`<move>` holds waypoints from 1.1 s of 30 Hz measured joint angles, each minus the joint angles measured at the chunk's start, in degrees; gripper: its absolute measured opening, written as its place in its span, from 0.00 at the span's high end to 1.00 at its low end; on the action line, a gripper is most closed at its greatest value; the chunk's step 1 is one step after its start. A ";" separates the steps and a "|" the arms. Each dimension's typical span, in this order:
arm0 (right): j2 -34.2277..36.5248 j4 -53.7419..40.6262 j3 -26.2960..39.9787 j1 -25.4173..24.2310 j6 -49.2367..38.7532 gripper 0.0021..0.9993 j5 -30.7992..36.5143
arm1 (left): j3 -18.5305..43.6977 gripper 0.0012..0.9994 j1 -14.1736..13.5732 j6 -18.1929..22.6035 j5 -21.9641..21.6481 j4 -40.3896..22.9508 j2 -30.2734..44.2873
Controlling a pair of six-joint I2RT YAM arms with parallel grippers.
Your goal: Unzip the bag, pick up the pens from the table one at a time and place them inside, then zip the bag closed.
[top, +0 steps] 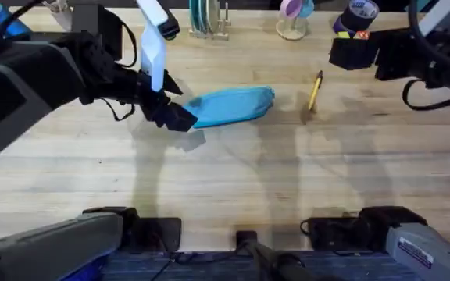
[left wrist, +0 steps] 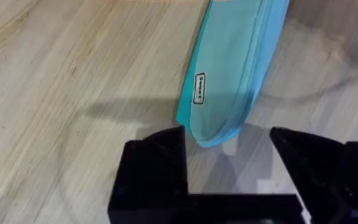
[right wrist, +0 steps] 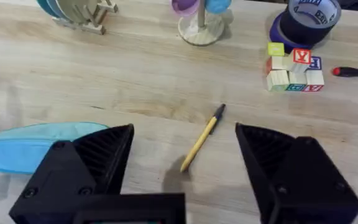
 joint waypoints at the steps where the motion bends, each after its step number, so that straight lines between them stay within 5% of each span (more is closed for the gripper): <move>1: 0.01 0.00 0.00 0.00 0.00 0.00 0.00 | 0.00 0.16 -0.01 0.02 0.06 0.15 0.00; 5: 0.01 0.00 0.00 0.00 0.00 0.00 0.00 | 0.00 0.20 0.01 0.00 0.37 1.24 0.26; 7: 0.00 0.02 0.00 -0.01 0.00 0.00 0.00 | 0.04 0.32 0.00 0.00 0.66 1.70 2.63; 9: 0.01 0.00 0.00 0.00 0.00 0.00 0.00 | 0.04 0.49 -0.01 -0.01 0.66 1.67 3.38; 12: -0.01 0.02 0.00 0.00 0.00 0.00 0.00 | 0.05 0.91 0.01 0.20 0.65 1.90 3.63; 13: 0.01 0.02 0.00 0.00 0.00 0.00 0.00 | 0.07 0.95 -0.01 0.34 0.64 2.08 3.64; 24: 0.01 0.94 0.00 0.00 0.00 0.00 -0.41 | 0.07 0.96 -0.01 0.42 0.66 1.87 3.65; 33: 0.32 -1.40 0.02 0.00 0.00 0.00 -10.57 | 0.09 0.96 -0.01 0.42 0.66 1.85 3.63</move>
